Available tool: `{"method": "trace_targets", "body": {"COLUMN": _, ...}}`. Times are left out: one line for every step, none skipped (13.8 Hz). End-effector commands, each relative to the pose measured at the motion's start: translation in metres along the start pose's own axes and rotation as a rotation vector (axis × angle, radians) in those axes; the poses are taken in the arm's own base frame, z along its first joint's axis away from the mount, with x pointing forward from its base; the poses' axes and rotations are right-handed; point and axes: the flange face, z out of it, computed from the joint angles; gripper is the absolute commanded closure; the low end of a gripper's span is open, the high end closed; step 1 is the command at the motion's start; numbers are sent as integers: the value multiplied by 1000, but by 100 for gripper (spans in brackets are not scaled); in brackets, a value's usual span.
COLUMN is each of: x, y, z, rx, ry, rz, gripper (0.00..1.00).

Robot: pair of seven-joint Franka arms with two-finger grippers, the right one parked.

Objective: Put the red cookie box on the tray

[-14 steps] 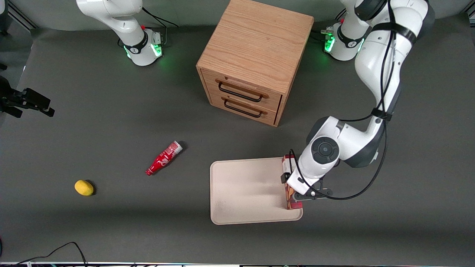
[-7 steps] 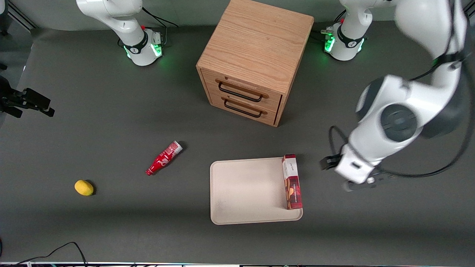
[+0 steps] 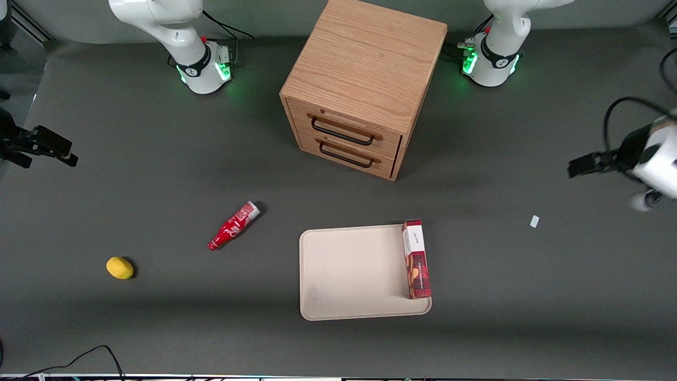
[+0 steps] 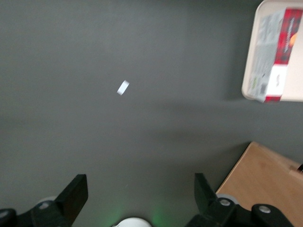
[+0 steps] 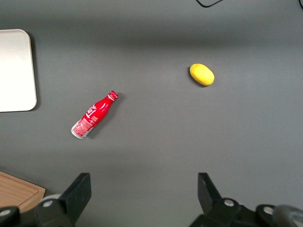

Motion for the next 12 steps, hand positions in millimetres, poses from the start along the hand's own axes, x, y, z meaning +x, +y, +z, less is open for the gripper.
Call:
{"method": "trace_targets", "body": {"x": -70, "y": -16, "z": 9, "rx": -7, "ry": 7, "rz": 31, "gripper": 0}}
{"method": "trace_targets", "body": {"x": -81, "y": -22, "z": 10, "rx": -14, "ry": 19, "rz": 24, "gripper": 0}}
{"method": "trace_targets", "body": {"x": -89, "y": -25, "z": 8, "rx": -17, "ry": 25, "rz": 20, "gripper": 0}}
{"method": "trace_targets", "body": {"x": -93, "y": -26, "z": 5, "rx": -18, "ry": 26, "rz": 19, "gripper": 0}}
{"method": "trace_targets", "body": {"x": -96, "y": -26, "z": 2, "rx": -11, "ry": 30, "rz": 12, "gripper": 0}}
{"method": "trace_targets", "body": {"x": -96, "y": -26, "z": 0, "rx": -6, "ry": 32, "rz": 10, "gripper": 0}}
{"method": "trace_targets", "body": {"x": -95, "y": -26, "z": -3, "rx": -2, "ry": 37, "rz": 8, "gripper": 0}}
{"method": "trace_targets", "body": {"x": -94, "y": -25, "z": -8, "rx": 1, "ry": 34, "rz": 22, "gripper": 0}}
{"method": "trace_targets", "body": {"x": -92, "y": -25, "z": -11, "rx": 2, "ry": 22, "rz": 27, "gripper": 0}}
{"method": "trace_targets", "body": {"x": -88, "y": -24, "z": -16, "rx": 5, "ry": 19, "rz": 29, "gripper": 0}}
{"method": "trace_targets", "body": {"x": -85, "y": -24, "z": -20, "rx": 4, "ry": 19, "rz": 29, "gripper": 0}}
{"method": "trace_targets", "body": {"x": -84, "y": -23, "z": -23, "rx": 6, "ry": 11, "rz": 31, "gripper": 0}}
